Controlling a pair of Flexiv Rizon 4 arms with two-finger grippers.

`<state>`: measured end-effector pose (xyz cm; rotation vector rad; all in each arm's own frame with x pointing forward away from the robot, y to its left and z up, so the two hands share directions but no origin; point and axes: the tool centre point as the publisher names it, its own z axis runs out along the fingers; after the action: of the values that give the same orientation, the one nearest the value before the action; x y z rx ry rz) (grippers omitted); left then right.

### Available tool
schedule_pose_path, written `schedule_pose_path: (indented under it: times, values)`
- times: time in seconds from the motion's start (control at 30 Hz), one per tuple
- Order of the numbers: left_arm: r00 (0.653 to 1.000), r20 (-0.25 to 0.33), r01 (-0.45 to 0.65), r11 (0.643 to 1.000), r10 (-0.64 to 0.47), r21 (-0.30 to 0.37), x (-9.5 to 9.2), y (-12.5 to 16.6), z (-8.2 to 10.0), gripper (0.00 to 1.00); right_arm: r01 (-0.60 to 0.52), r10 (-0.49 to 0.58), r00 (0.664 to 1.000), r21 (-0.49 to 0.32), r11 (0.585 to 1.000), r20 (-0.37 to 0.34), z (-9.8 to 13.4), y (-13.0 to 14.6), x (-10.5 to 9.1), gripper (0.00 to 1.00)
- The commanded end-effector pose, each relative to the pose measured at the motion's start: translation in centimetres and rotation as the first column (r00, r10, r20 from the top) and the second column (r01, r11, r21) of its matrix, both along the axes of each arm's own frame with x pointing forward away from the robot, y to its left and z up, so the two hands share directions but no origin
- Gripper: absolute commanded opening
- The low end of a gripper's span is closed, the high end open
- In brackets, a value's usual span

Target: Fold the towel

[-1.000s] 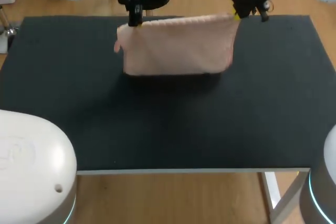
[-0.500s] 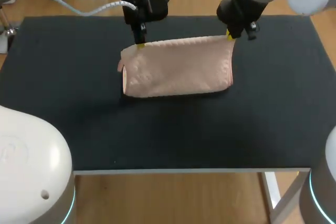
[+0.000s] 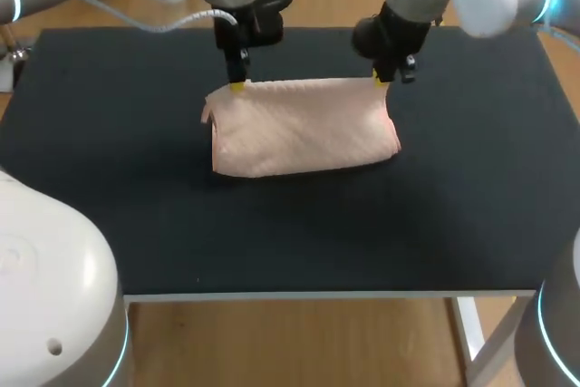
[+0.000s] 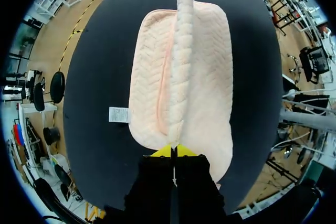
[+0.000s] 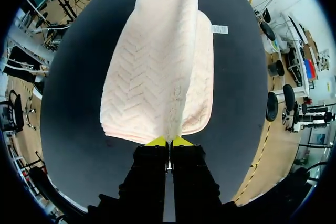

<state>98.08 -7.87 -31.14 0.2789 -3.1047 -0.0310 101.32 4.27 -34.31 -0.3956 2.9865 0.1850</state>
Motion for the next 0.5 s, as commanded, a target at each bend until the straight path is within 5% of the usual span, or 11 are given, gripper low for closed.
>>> schedule_pose_path:
  times: [0.03, 0.1, 0.13, 0.17, 0.2, 0.5]
  values:
    - [0.996, -0.086, 0.023, 1.0, -0.025, -0.019, 1.2, -0.8, -0.9, 0.0, 0.002, -0.004, 0.999, -0.03, 1.0, -0.054, -1.1, 0.5, 1.3, 0.0]
    - [0.994, -0.106, 0.028, 0.999, -0.031, -0.03, 1.3, -1.1, -1.3, 0.0, 0.009, -0.012, 0.998, -0.044, 0.999, -0.068, -1.2, 0.5, 1.4, 0.07]
    - [0.993, -0.113, 0.041, 0.999, -0.044, -0.029, 1.4, -1.2, -1.4, 0.0, 0.012, -0.016, 0.997, -0.054, 0.998, -0.077, -1.2, 0.4, 1.5, 0.78]
    - [0.989, -0.137, 0.06, 0.998, -0.062, -0.022, 1.4, -1.4, -1.5, 0.48, 0.019, -0.025, 0.997, -0.066, 0.998, -0.079, -1.2, 0.4, 1.6, 1.0]
    - [0.986, -0.15, 0.071, 0.997, -0.075, -0.037, 1.5, -1.5, -1.7, 1.0, 0.022, -0.028, 0.997, -0.072, 0.997, -0.077, -1.2, 0.3, 1.7, 1.0]
    - [0.965, -0.205, 0.16, 0.986, -0.165, -0.04, 1.7, -0.7, -0.9, 1.0, 0.099, -0.102, 0.994, -0.103, 0.99, -0.027, 0.8, -0.9, 2.0, 1.0]
